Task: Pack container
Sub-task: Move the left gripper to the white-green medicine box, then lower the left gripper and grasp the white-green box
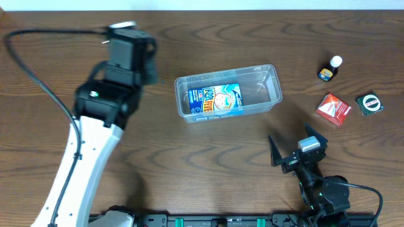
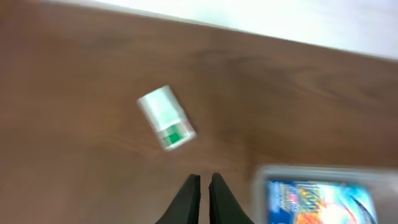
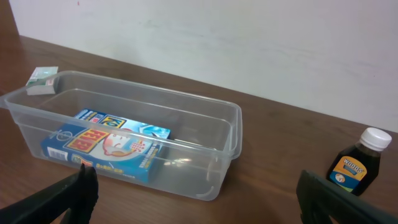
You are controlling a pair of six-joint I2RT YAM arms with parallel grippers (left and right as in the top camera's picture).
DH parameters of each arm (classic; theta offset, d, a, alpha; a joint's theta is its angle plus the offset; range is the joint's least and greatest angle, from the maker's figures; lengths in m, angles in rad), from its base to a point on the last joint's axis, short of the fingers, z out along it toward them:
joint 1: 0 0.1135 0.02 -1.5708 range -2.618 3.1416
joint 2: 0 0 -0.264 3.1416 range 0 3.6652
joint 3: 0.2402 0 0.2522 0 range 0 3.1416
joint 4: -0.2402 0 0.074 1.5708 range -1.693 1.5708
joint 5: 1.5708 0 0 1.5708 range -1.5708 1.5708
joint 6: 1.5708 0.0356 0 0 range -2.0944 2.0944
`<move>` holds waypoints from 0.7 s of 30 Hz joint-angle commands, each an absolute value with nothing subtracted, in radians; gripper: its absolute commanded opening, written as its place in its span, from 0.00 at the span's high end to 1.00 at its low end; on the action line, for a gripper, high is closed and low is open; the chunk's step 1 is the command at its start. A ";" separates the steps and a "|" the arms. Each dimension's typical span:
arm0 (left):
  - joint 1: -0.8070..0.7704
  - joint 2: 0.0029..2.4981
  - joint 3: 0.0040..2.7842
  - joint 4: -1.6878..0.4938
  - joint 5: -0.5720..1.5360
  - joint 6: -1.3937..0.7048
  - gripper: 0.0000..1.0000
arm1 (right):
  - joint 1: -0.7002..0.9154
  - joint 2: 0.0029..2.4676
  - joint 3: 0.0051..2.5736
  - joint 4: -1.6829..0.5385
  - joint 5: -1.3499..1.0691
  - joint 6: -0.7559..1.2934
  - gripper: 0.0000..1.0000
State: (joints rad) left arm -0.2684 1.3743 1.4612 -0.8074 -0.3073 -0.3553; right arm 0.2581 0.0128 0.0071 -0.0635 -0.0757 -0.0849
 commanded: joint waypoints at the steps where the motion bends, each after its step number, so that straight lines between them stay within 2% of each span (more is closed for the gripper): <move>1: -0.190 1.415 1.465 -0.829 -0.344 -0.535 0.78 | 0.247 0.007 0.006 -0.067 -0.083 -0.094 0.01; 3: -0.151 1.447 1.463 -0.826 -0.297 -0.537 0.65 | 0.247 0.007 0.006 -0.067 -0.083 -0.094 0.01; 6: -0.112 1.497 1.463 -0.822 -0.232 -0.537 0.30 | 0.247 0.007 0.006 -0.067 -0.083 -0.094 0.01; 7: -0.101 1.518 1.463 -0.821 -0.220 -0.537 0.27 | 0.247 0.007 0.006 -0.067 -0.082 -0.094 0.01; 11: -0.076 1.585 1.463 -0.790 -0.219 -0.537 0.27 | 0.247 0.007 0.006 -0.067 -0.083 -0.094 0.01; 14: -0.072 1.653 1.463 -0.760 -0.216 -0.537 0.15 | 0.247 0.007 0.006 -0.067 -0.083 -0.094 0.01; 21: -0.072 1.826 1.463 -0.696 -0.190 -0.537 0.09 | 0.247 0.007 0.006 -0.067 -0.083 -0.094 0.01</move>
State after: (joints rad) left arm -0.0761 1.7718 1.4612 -0.7109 -0.2054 -0.5278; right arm 0.2581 0.0128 0.0074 -0.0635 -0.0757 -0.0849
